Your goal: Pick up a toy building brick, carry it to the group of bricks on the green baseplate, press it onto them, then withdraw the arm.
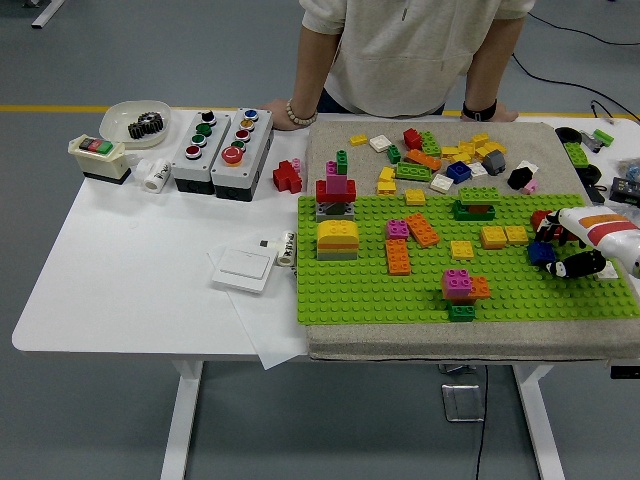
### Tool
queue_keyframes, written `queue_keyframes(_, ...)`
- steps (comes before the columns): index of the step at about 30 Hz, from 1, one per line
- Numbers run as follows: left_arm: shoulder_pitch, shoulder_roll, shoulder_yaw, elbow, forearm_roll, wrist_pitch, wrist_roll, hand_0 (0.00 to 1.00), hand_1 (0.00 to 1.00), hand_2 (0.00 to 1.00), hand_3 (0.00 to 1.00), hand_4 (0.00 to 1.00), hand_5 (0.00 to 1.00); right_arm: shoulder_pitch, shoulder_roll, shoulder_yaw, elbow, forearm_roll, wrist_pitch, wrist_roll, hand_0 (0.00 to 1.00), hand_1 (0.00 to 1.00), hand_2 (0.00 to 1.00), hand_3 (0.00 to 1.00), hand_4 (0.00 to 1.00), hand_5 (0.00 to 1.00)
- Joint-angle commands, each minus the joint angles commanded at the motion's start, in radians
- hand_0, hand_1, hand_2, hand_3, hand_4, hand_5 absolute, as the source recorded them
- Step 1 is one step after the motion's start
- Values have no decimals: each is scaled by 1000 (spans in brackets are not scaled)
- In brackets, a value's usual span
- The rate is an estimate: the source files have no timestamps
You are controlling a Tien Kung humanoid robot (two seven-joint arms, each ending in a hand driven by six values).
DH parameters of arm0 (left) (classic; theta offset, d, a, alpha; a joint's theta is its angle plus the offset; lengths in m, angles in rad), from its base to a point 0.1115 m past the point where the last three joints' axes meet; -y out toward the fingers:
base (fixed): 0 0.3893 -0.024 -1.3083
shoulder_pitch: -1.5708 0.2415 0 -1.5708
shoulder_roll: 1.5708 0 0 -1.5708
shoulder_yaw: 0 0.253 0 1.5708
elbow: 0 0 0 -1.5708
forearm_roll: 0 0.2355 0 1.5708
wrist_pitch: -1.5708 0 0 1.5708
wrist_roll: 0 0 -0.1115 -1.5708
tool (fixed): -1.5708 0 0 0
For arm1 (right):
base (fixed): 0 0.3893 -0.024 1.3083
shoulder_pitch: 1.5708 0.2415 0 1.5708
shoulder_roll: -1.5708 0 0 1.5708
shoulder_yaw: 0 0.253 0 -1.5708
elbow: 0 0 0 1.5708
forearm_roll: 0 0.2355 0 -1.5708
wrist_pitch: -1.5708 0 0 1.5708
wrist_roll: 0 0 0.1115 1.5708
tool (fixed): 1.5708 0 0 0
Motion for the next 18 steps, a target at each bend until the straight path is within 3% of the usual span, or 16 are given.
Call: queue_keyframes(18,-2,0,1,0,-1,-1,0,742,728,728,590,646,665,-3,-1,1,-1,16,3,6,194,379,481,489,714,348)
